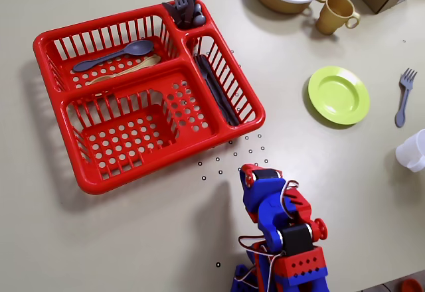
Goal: Grasp the plate, place it on the cross drawn on the table.
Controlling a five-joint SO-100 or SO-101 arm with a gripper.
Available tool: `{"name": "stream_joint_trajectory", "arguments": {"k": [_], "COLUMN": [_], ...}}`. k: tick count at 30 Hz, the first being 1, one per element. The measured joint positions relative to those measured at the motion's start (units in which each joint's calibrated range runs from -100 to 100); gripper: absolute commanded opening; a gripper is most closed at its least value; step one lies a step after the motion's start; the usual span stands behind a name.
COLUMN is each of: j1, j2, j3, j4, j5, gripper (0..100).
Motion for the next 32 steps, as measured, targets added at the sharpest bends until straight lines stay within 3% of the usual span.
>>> {"name": "stream_joint_trajectory", "arguments": {"k": [32], "j1": [0.0], "j2": [0.0], "j3": [0.0], "j4": [0.0], "j5": [0.88], "gripper": [0]}}
